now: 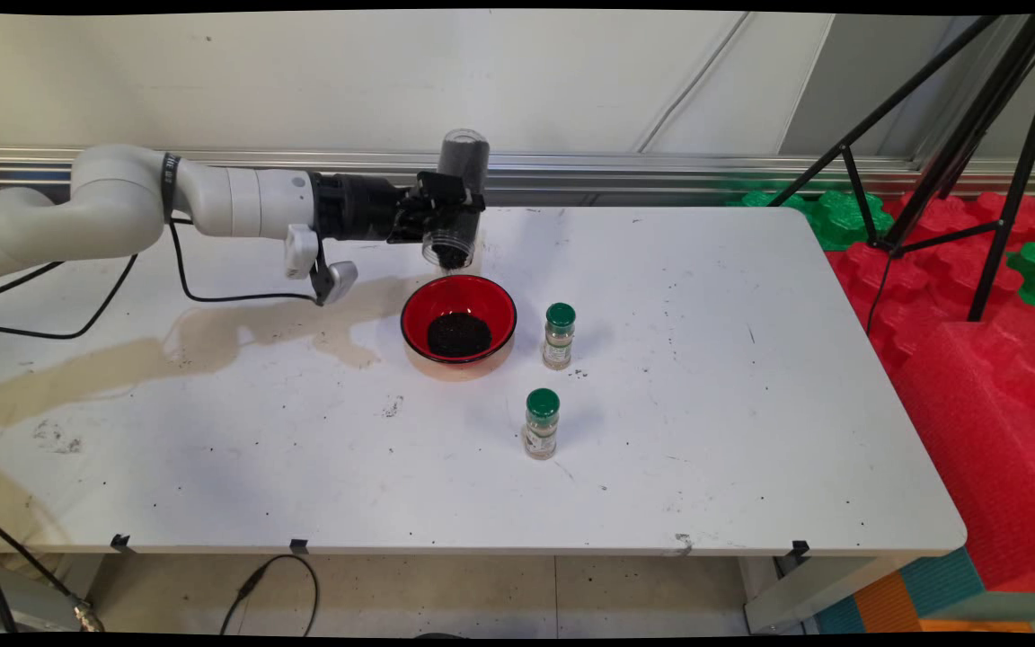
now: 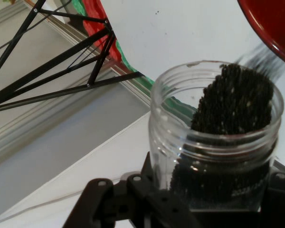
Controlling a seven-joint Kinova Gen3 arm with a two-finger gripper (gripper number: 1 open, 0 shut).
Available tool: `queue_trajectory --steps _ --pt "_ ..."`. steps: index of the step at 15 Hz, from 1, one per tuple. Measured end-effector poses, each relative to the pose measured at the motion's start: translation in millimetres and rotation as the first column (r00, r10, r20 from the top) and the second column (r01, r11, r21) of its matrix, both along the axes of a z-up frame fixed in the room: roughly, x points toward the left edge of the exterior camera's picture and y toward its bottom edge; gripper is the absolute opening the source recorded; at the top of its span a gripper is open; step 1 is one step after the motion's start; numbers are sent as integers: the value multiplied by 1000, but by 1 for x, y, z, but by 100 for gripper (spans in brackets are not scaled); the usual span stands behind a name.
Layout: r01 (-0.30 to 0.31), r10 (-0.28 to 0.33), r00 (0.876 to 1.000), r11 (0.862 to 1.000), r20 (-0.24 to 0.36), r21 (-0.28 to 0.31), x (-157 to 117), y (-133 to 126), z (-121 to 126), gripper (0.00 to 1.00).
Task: Pour the black seasoning powder in the red bowl
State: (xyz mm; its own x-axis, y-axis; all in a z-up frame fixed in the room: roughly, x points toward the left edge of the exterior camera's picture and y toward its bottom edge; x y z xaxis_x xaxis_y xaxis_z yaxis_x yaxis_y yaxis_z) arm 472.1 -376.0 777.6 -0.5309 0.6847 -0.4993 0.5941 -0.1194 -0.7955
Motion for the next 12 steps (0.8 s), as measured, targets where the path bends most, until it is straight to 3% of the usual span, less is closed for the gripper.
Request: queue_trajectory --steps 12 --pt "14 -14 1000 1000 22 -23 -2 2 0 0"
